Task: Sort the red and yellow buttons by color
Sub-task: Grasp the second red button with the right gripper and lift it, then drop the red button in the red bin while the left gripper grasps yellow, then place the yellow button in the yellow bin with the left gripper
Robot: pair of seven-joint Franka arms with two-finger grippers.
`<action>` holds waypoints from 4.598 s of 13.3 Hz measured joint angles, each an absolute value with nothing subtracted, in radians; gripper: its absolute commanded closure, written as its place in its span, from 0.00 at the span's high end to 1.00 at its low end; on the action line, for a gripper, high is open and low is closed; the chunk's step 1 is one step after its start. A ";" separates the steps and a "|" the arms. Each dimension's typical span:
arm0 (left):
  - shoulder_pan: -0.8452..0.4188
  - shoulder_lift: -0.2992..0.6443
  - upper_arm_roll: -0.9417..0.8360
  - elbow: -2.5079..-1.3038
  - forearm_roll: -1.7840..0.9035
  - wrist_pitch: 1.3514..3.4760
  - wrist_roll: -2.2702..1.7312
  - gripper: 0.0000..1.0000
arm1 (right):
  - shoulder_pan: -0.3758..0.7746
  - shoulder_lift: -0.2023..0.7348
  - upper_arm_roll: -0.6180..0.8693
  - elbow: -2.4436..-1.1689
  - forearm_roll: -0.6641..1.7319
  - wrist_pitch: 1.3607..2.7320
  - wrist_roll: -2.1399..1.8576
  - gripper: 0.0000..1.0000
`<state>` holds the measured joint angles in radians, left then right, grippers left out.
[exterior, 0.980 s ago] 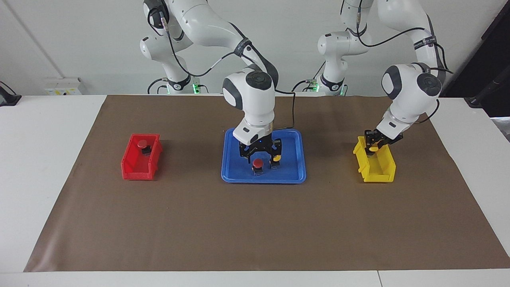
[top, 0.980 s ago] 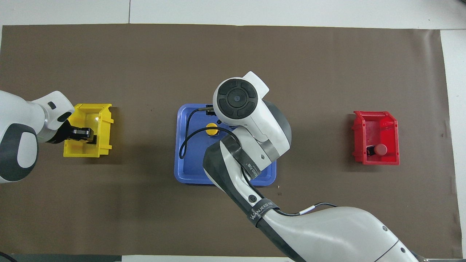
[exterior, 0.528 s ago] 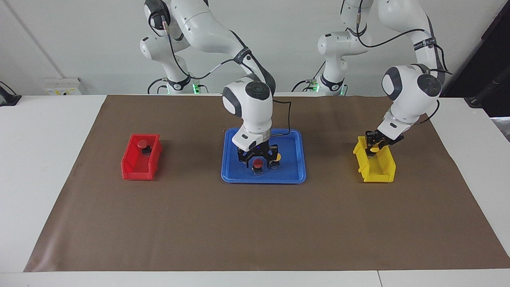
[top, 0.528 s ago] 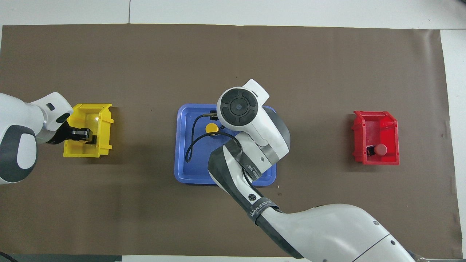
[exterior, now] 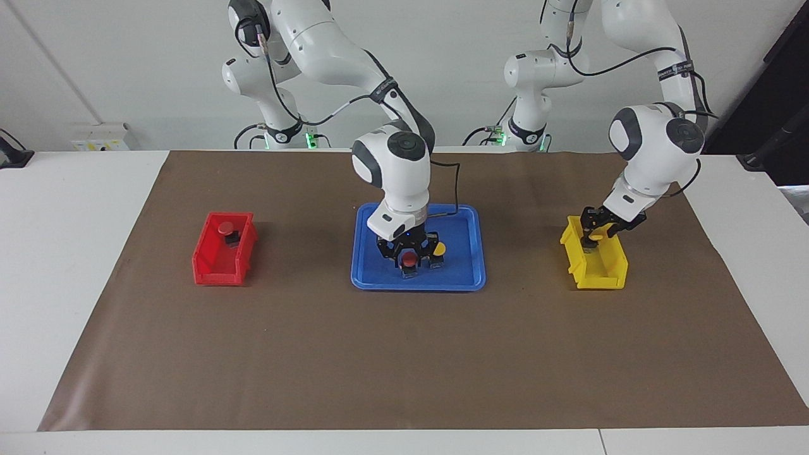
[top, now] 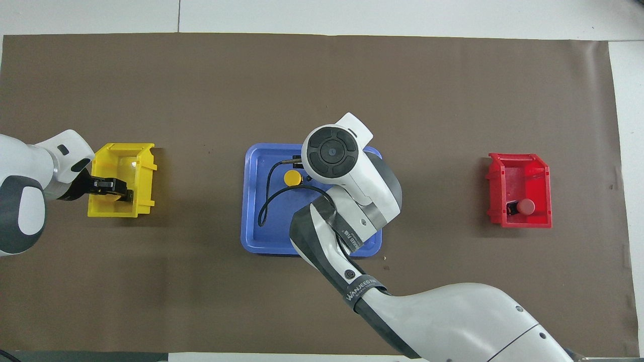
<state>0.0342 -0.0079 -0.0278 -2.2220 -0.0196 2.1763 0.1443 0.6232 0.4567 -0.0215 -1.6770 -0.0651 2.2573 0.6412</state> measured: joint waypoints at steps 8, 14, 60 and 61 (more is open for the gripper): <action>-0.029 -0.035 -0.064 -1.917 -0.023 1.862 -0.086 1.00 | 0.429 0.312 -0.038 -1.546 -0.069 1.915 0.370 0.15; -0.490 0.046 -0.098 -1.963 -0.023 2.060 -0.641 1.00 | 0.016 0.077 -0.040 -1.749 -0.026 1.830 -0.194 0.15; 0.026 0.058 -0.051 -2.080 -0.003 2.162 0.054 0.01 | -0.052 -0.080 -0.023 -1.642 -0.020 1.503 -0.080 0.99; 0.026 0.061 -0.051 -2.089 -0.003 2.177 0.054 0.01 | -0.053 -0.079 -0.023 -1.641 -0.020 1.503 -0.080 0.99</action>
<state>0.0257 0.0614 -0.0509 -2.0886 -0.0034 2.1773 0.0536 -0.0527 -0.0790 -0.0230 -1.6412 -0.0198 1.5030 -0.0799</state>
